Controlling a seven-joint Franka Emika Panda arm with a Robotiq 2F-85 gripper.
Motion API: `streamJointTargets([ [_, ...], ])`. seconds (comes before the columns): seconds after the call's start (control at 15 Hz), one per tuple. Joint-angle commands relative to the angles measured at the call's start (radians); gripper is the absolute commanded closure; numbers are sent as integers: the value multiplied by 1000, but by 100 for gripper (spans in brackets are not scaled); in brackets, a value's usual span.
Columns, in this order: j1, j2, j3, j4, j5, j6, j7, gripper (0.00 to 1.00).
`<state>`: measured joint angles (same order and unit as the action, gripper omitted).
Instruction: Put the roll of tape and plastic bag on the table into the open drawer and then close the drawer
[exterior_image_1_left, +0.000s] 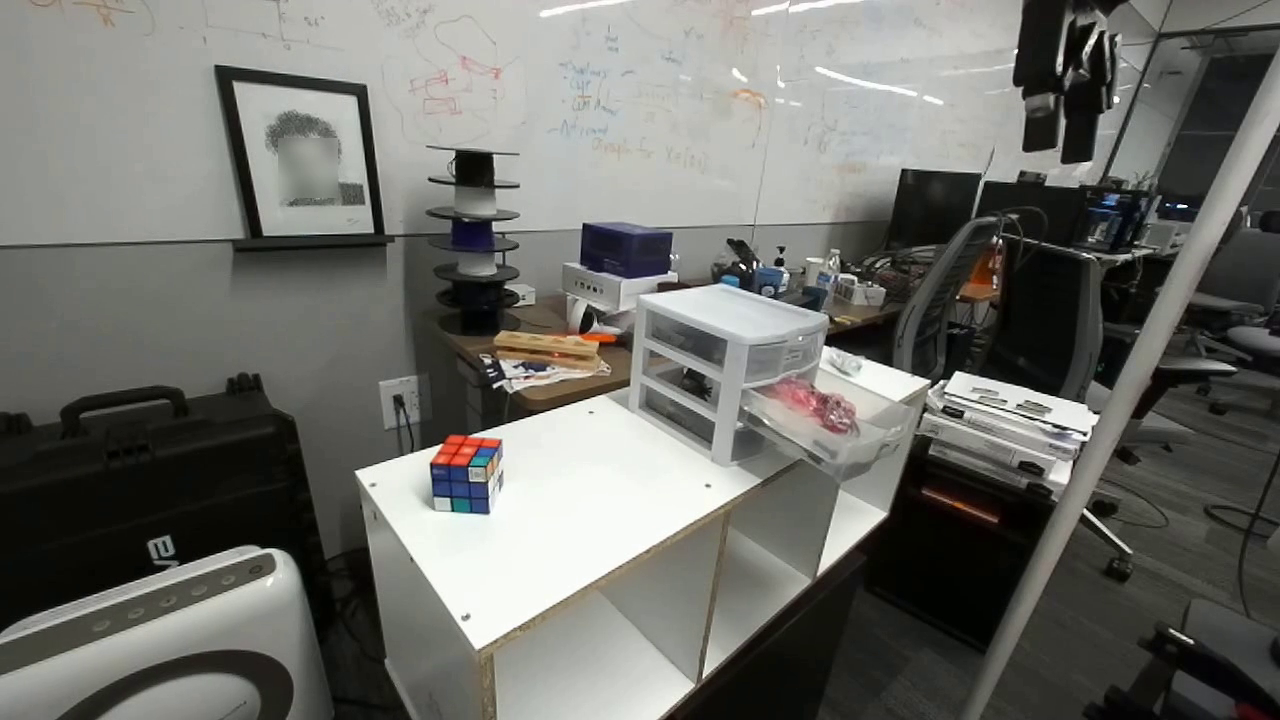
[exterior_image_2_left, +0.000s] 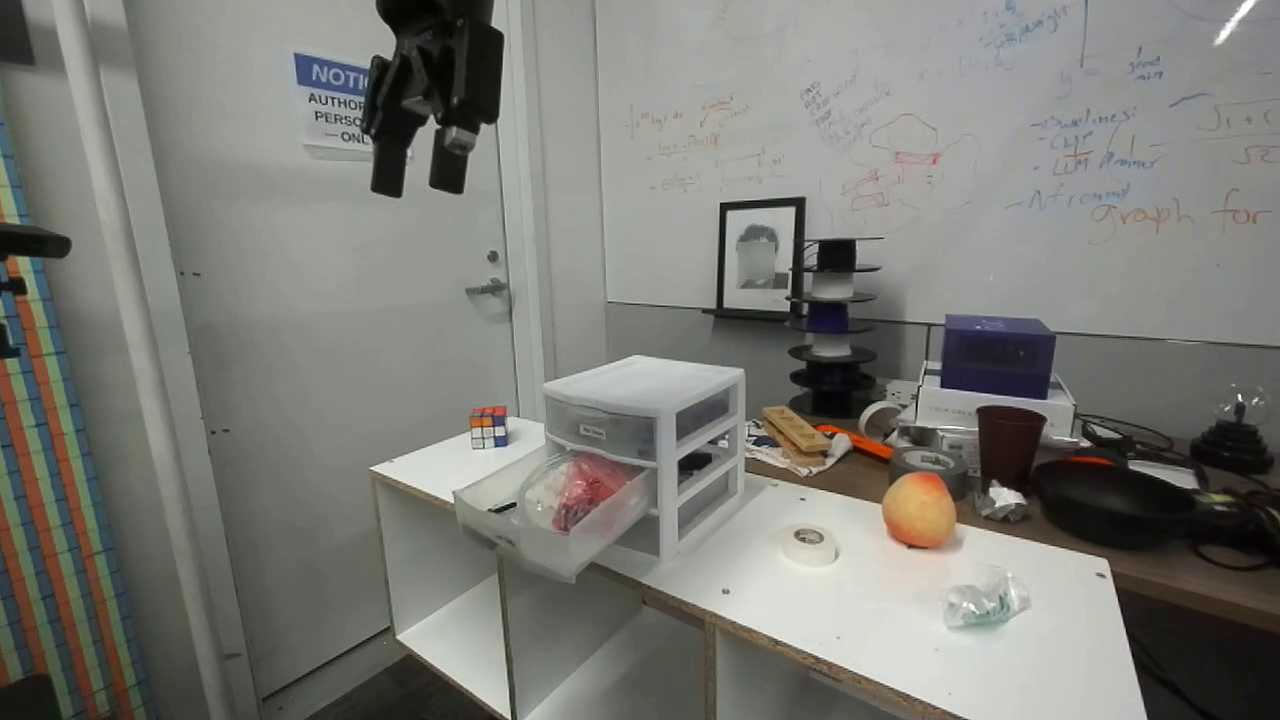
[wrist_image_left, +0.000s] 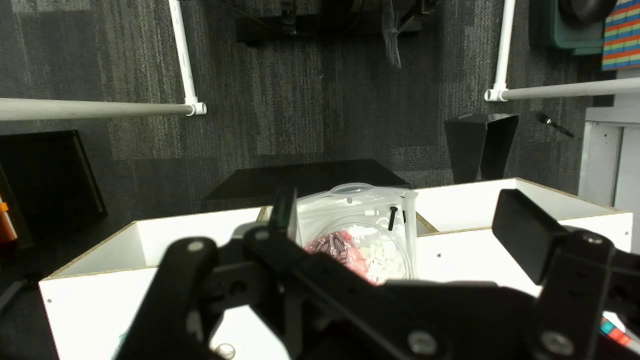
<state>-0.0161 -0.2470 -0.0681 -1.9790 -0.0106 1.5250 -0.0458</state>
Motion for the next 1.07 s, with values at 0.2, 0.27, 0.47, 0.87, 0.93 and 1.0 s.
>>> streamJointTargets([
  [0.2,-16,40,-3,40,-5,-9,-12,0],
  [0.27,-24,62,-9,57,-9,-5,-3,0],
  [0.47,-56,142,-34,121,-1,-1,14,0],
  [0.87,-105,337,-67,248,31,102,127,0],
  [0.93,-109,352,-68,243,20,144,160,0],
  [1.0,-111,354,-70,218,4,191,187,0],
])
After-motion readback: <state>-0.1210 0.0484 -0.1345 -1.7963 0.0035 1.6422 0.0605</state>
